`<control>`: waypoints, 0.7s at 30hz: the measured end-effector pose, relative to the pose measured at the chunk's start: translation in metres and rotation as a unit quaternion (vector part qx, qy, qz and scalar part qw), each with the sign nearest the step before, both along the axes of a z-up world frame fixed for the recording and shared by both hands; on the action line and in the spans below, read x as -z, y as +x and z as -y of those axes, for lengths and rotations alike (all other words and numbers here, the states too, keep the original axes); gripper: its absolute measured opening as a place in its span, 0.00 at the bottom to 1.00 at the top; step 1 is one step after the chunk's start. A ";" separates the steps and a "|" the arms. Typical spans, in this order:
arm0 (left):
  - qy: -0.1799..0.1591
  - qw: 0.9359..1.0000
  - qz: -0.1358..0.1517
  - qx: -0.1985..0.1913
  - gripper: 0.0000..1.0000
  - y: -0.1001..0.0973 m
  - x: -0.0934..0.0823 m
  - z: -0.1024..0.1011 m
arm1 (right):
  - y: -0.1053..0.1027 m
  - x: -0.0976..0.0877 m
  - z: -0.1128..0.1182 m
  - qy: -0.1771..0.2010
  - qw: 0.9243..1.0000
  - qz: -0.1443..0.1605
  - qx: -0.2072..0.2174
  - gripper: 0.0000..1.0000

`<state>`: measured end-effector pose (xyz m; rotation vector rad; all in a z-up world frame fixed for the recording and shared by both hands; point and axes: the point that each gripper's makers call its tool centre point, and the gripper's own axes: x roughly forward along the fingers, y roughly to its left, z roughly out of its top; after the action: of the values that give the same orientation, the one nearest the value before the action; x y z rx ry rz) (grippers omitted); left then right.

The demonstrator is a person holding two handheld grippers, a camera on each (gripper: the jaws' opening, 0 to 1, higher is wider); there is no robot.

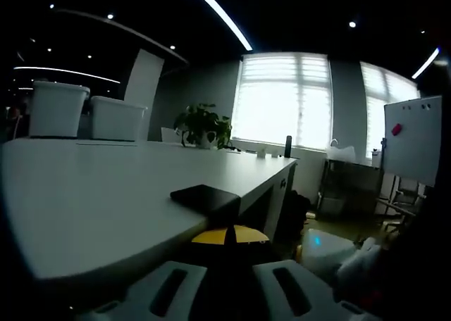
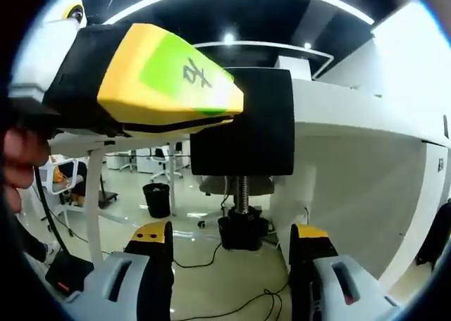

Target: Clamp the fixed fixture on the desktop, loosen the retaining clip, secure it to the edge of the desk, and tighten the retaining clip.

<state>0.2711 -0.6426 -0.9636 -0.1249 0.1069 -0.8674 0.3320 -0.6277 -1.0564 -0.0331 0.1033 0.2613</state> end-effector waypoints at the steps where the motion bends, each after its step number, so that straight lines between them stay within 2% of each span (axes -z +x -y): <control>1: -0.001 1.000 -0.001 0.000 0.01 0.000 0.000 0.000 | 0.002 0.000 0.000 -0.001 1.000 -0.001 0.002 0.50; 3: 0.001 1.000 0.000 0.000 0.01 0.001 0.000 -0.001 | 0.008 0.001 0.005 -0.015 1.000 0.002 0.020 0.41; 4: 0.003 1.000 -0.001 0.001 0.01 0.001 0.000 -0.001 | 0.005 0.000 0.009 -0.036 0.999 0.007 0.025 0.32; 5: 0.004 1.000 -0.001 0.001 0.01 0.002 0.000 -0.001 | 0.004 -0.001 0.012 -0.047 0.998 0.013 0.028 0.28; 7: 0.005 1.000 0.000 0.001 0.01 0.003 0.000 -0.002 | 0.004 -0.002 0.007 -0.042 0.999 0.018 0.022 0.24; 12: 0.009 1.000 0.004 -0.003 0.01 0.005 0.001 -0.002 | 0.005 -0.005 0.006 -0.054 0.998 0.024 0.010 0.23; 14: 0.010 1.000 0.003 -0.006 0.01 0.006 0.001 -0.003 | 0.005 -0.005 0.008 -0.061 0.998 0.031 -0.004 0.22; 16: 0.011 1.000 0.000 -0.008 0.01 0.008 0.001 -0.003 | 0.004 -0.006 0.005 -0.068 0.996 0.042 -0.033 0.22; 17: 0.021 1.000 0.008 -0.010 0.01 0.008 0.001 -0.003 | 0.004 -0.005 0.004 -0.065 0.996 0.045 -0.050 0.22; 21: 0.037 0.999 0.020 -0.021 0.01 0.006 0.001 -0.001 | 0.003 -0.004 -0.003 -0.044 0.990 0.034 -0.132 0.21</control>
<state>0.2770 -0.6419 -0.9644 -0.0412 0.0987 -0.8232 0.3352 -0.6247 -1.0527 -0.1435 0.0426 0.5199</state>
